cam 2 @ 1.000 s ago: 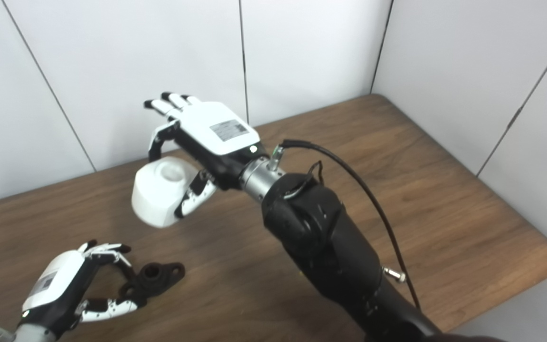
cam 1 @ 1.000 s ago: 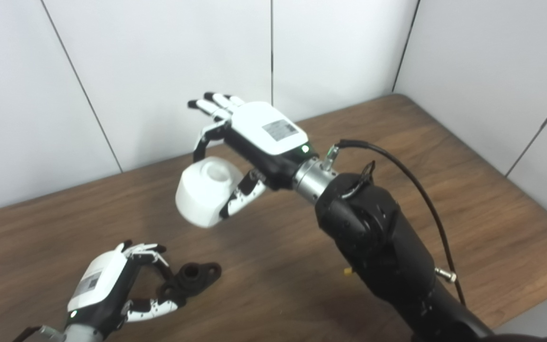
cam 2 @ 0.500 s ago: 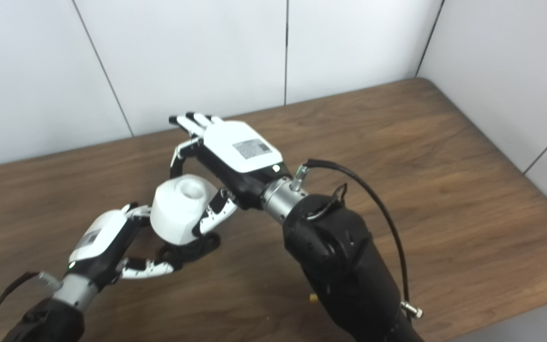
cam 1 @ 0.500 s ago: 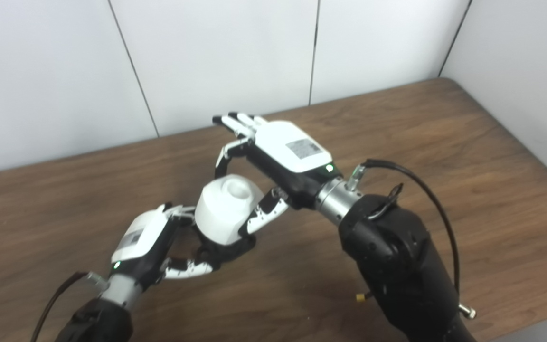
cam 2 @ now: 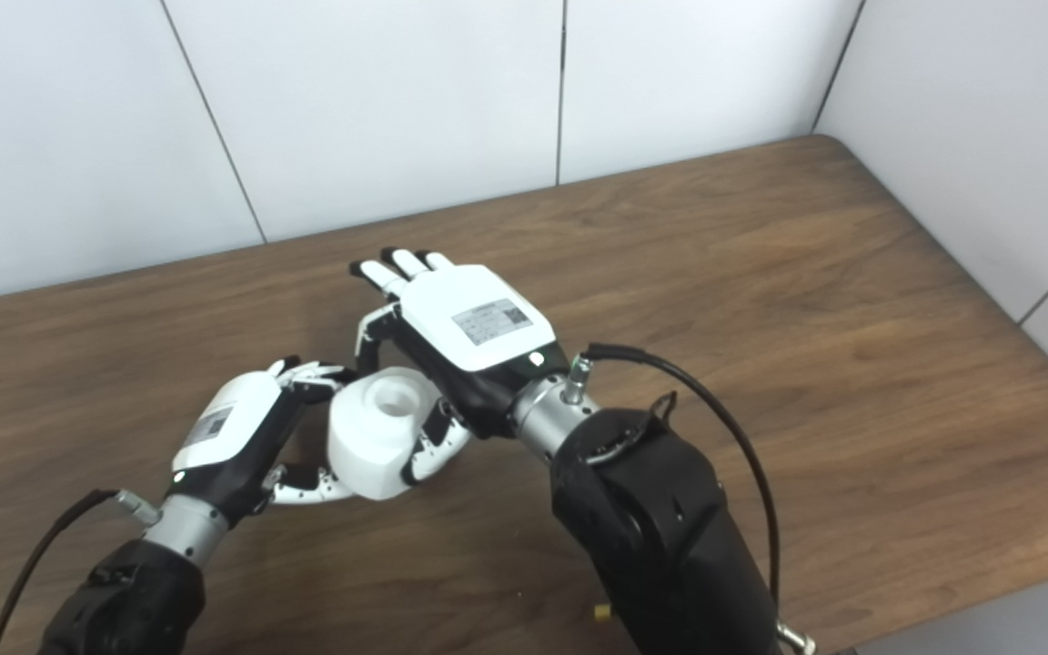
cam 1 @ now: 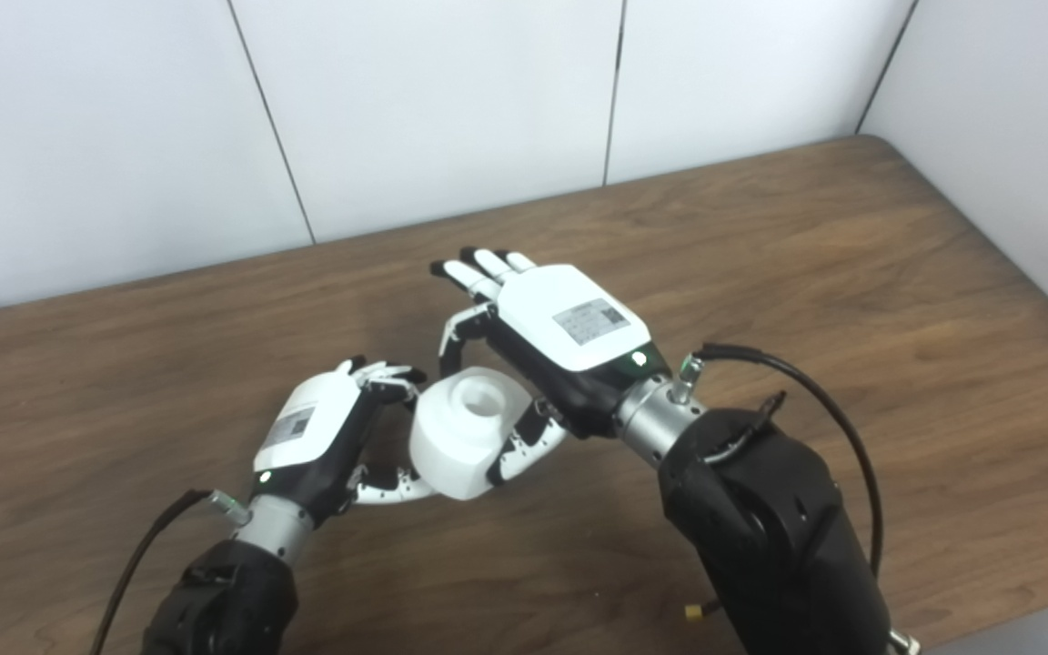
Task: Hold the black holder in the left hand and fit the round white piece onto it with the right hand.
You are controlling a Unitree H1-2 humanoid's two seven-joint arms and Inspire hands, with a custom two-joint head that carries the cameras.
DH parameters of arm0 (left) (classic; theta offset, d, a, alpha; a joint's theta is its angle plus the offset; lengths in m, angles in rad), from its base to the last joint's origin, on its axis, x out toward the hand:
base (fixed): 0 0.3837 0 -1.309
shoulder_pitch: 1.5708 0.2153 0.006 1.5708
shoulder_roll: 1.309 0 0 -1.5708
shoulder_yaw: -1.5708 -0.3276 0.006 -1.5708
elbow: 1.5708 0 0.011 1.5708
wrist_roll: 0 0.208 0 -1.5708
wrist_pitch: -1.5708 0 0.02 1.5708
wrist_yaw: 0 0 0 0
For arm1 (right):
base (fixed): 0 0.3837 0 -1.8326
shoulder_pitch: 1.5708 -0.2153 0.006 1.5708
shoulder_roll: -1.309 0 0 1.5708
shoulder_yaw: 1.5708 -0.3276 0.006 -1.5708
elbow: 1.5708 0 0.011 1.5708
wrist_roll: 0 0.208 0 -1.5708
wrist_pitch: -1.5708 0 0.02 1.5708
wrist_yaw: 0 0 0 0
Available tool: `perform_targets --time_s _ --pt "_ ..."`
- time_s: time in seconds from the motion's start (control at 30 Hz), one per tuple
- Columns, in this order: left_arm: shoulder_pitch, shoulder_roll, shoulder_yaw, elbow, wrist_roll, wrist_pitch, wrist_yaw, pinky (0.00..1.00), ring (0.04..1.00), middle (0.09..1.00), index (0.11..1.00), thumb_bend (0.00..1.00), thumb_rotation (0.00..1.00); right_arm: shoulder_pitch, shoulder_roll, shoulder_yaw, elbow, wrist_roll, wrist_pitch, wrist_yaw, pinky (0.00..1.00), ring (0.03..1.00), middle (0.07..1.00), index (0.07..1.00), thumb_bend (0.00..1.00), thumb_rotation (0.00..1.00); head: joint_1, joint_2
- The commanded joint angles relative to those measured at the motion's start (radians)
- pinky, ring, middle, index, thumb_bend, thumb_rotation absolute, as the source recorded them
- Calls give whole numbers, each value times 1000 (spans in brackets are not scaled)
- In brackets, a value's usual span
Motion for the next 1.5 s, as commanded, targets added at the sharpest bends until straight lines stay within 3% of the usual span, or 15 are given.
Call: perform_targets --time_s 0.0,0.3,0.77,1.07,1.4,1.47 --pt "-12 -3 1 -42 11 -4 31 1000 895 824 482 515 44 -5 27 -8 -42 -51 -41 -13 1000 1000 965 479 522 131 -4 -1" --pt "5 -15 3 -35 -2 -23 53 1000 891 819 481 515 44 54 119 -37 -53 -219 -135 -83 1000 1000 947 481 522 131 -11 -21" --pt "8 -23 -9 -11 4 -27 72 1000 888 818 481 515 44 43 244 -131 -103 -280 -202 -95 999 1000 940 480 520 130 6 -44" --pt "7 -33 -17 -18 17 -10 64 1000 890 822 481 515 44 40 267 -166 -99 -270 -215 -99 898 1000 930 479 520 130 21 -40" --pt "7 -40 -23 -37 25 11 51 1000 896 825 482 515 44 67 268 -167 -81 -238 -206 -111 948 1000 930 480 520 131 41 -19" --pt "7 -41 -25 -39 25 16 49 1000 894 826 482 515 44 78 265 -168 -66 -229 -202 -116 907 1000 927 480 521 131 47 -15"
